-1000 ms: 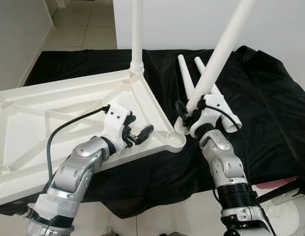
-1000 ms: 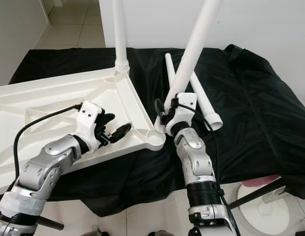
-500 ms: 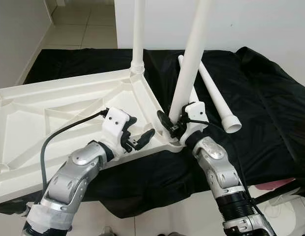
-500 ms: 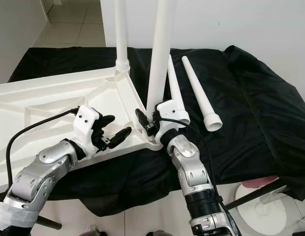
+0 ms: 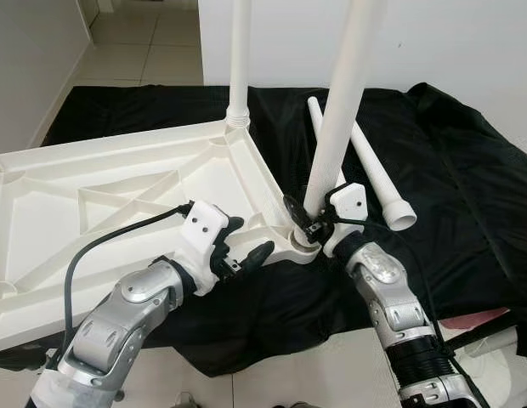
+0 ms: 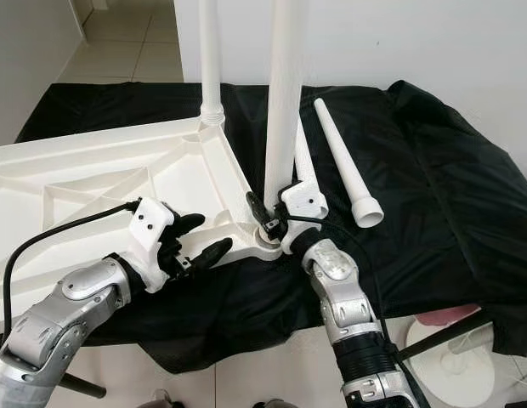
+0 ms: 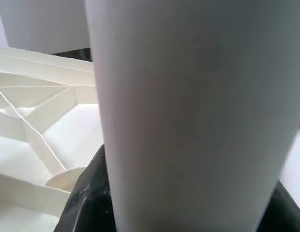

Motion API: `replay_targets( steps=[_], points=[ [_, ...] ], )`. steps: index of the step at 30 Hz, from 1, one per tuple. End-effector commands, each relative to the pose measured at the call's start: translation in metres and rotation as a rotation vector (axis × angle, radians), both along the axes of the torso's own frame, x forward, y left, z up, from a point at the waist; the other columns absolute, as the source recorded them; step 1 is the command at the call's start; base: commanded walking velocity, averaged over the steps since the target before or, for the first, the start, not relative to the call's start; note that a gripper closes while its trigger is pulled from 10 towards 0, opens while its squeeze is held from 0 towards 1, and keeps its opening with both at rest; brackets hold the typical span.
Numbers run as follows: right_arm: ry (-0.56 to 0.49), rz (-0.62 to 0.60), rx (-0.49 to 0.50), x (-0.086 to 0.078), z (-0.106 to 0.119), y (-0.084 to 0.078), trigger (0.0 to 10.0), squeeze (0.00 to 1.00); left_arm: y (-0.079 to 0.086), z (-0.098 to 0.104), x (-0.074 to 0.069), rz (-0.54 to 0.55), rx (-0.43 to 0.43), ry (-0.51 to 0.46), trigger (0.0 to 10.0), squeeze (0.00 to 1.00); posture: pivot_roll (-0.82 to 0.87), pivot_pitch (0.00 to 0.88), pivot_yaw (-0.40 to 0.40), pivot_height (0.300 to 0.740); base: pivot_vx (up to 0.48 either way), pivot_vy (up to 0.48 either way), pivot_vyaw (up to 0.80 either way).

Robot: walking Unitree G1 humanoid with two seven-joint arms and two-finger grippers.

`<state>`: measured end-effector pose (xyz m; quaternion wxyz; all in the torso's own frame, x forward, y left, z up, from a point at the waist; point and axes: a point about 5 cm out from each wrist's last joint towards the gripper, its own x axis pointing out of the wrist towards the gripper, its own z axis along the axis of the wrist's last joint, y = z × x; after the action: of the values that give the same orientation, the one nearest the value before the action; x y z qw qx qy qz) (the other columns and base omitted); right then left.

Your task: Building children table

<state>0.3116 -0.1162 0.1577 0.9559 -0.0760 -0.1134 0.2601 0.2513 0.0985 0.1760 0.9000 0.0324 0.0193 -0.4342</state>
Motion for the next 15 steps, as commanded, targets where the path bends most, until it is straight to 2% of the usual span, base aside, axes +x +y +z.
replay_targets(
  steps=[1,6,15],
  points=[
    [0.098,-0.015,-0.058,-0.004,-0.026,-0.008,10.0,0.0,-0.009,0.003,-0.012,-0.204,-0.003,0.015,10.0,0.0,0.03,0.119,-0.051,0.74,0.0,0.0,0.0],
    [0.073,0.045,-0.11,-0.01,-0.033,-0.002,10.0,0.0,-0.009,0.006,-0.014,-0.207,-0.005,0.017,10.0,0.0,0.04,0.122,-0.046,0.74,0.0,0.0,0.0],
    [0.059,0.079,-0.062,-0.011,-0.034,0.01,10.0,0.0,-0.006,0.008,-0.012,-0.191,0.0,0.017,10.0,0.0,0.04,0.124,-0.043,0.74,0.0,0.0,0.0]
  ],
)
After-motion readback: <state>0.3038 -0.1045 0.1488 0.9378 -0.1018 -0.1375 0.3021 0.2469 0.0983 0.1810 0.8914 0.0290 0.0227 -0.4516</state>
